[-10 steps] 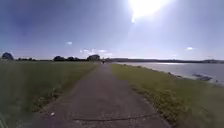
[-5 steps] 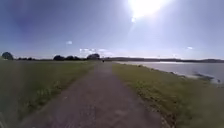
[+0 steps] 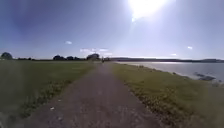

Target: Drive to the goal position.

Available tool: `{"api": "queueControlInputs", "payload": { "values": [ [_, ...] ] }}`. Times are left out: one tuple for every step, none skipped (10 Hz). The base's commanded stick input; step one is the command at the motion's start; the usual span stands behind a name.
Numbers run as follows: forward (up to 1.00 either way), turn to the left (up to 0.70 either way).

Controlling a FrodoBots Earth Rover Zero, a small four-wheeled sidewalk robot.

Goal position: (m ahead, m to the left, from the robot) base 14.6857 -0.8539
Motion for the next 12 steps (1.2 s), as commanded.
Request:
{"api": "queueControlInputs", "payload": {
  "values": [
    [0.7, 0.0],
    [0.7, 0.0],
    [0.7, 0.0],
    [0.7, 0.0],
    [0.7, 0.0],
    [0.7, 0.06],
    [0.7, 0.24],
    [0.7, 0.12],
    [0.7, 0.0],
    [0.7, 0.0],
    [0.7, 0.0],
    [0.7, 0.0]
  ]
}}
